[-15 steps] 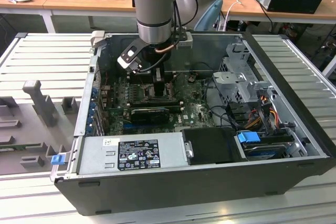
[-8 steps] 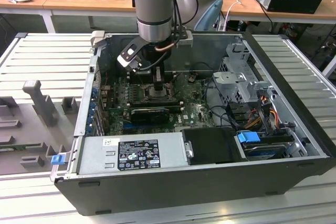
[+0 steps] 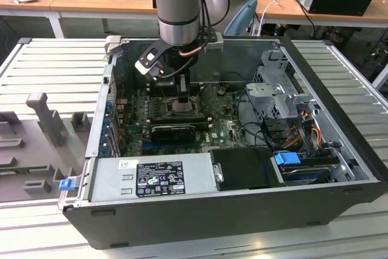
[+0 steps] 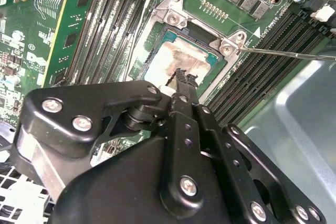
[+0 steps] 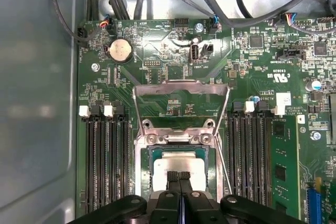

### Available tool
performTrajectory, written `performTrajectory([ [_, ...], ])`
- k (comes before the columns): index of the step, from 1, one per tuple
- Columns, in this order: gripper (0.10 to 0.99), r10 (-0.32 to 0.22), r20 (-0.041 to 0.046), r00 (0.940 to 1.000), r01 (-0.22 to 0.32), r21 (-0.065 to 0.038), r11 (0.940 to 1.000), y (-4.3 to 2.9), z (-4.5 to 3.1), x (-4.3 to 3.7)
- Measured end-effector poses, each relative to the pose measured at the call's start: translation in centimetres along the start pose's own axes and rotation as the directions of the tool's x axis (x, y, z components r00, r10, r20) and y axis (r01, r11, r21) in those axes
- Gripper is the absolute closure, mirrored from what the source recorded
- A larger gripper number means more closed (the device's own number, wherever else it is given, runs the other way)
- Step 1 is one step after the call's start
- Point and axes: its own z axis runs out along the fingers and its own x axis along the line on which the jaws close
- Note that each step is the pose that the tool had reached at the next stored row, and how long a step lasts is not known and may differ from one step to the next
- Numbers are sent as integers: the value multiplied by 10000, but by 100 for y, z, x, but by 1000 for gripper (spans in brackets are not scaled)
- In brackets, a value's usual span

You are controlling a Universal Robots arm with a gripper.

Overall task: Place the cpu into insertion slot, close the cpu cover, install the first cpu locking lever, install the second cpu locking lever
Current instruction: 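Place the cpu into insertion slot, then close the cpu cover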

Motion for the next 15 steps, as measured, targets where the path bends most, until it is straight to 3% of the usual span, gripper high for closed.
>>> performTrajectory([
  [5, 980, 0, -3, 10000, 0, 5, 10000, 4, -27, 1],
  [9, 980, 3, -8, 10000, -3, 51, 10000, 97, -21, -2],
  [15, 980, 5, -29, 10000, -4, 53, 10000, 108, -59, -1],
])
